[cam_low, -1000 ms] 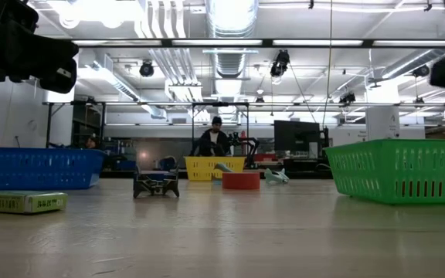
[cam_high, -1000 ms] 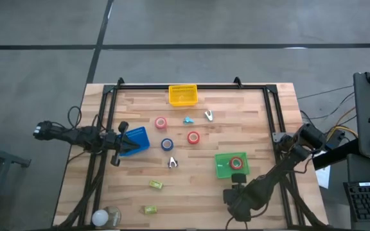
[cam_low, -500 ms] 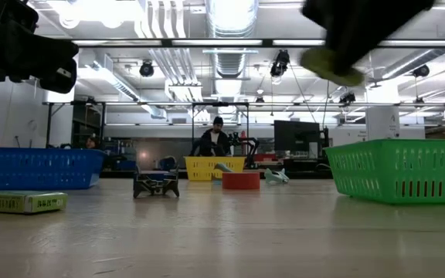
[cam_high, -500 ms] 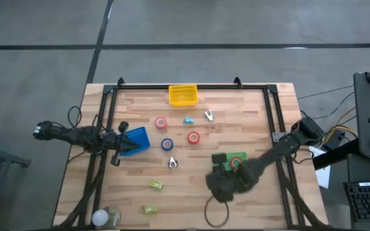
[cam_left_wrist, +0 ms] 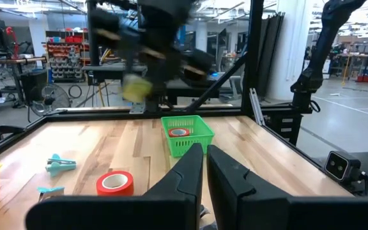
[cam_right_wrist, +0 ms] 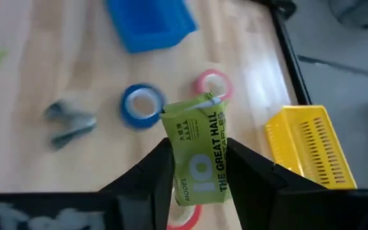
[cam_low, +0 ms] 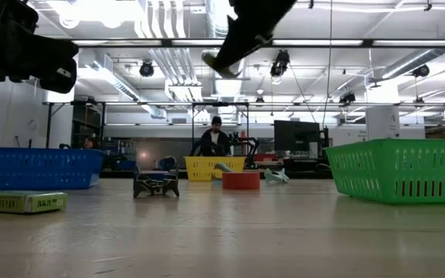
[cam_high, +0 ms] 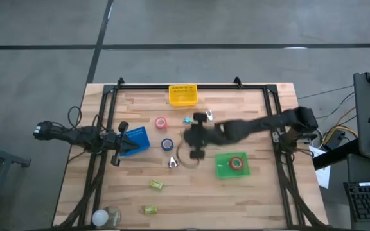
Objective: Pick and place Stapler, Stapler remover, tape
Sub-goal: Put the bottom right green staple into the yellow bin
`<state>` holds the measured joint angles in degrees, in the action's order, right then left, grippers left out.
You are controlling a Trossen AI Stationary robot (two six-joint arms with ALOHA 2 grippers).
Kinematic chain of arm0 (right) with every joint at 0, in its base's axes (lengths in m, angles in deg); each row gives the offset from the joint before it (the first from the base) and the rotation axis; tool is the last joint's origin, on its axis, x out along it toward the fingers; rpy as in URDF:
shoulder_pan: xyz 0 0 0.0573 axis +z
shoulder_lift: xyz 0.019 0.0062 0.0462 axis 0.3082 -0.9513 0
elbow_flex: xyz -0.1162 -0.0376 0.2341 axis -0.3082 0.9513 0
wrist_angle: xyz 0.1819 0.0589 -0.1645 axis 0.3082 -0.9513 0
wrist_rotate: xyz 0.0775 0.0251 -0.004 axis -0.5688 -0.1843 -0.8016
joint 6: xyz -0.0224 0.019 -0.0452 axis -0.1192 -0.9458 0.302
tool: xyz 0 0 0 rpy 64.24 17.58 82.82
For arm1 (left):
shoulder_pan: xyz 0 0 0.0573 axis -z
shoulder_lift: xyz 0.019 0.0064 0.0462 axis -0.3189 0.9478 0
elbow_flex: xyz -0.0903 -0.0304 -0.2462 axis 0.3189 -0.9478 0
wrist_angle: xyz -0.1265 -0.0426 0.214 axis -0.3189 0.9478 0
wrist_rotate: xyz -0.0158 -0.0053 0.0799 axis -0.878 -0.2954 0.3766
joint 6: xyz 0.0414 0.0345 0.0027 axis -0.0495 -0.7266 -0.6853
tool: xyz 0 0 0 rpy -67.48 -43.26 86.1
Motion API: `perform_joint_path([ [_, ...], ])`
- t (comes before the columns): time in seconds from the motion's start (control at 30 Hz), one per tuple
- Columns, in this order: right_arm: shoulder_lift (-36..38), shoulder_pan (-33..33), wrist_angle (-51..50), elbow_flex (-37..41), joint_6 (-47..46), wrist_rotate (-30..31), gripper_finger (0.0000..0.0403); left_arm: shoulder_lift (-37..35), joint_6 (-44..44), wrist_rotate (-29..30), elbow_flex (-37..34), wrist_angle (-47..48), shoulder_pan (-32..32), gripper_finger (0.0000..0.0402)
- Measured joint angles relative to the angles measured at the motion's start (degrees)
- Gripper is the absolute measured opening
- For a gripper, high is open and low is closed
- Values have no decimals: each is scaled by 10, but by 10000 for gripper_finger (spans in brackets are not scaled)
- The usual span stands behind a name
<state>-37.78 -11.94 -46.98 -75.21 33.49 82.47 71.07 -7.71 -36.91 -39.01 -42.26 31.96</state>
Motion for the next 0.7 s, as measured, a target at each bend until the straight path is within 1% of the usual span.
perform_joint_path([
  [0.13,0,-82,51,0,-37,-69,115,0,0,0,0,0,0,26],
  [0.3,-6,-171,97,0,-95,-123,120,0,0,0,0,0,0,26],
  [0.43,-21,-232,108,0,-153,-131,129,0,0,0,0,0,0,26],
  [0.53,-35,-272,118,0,-193,-148,130,0,0,0,0,0,0,26],
  [0.7,-75,-313,110,-19,-245,-210,122,0,0,0,0,0,0,26],
])
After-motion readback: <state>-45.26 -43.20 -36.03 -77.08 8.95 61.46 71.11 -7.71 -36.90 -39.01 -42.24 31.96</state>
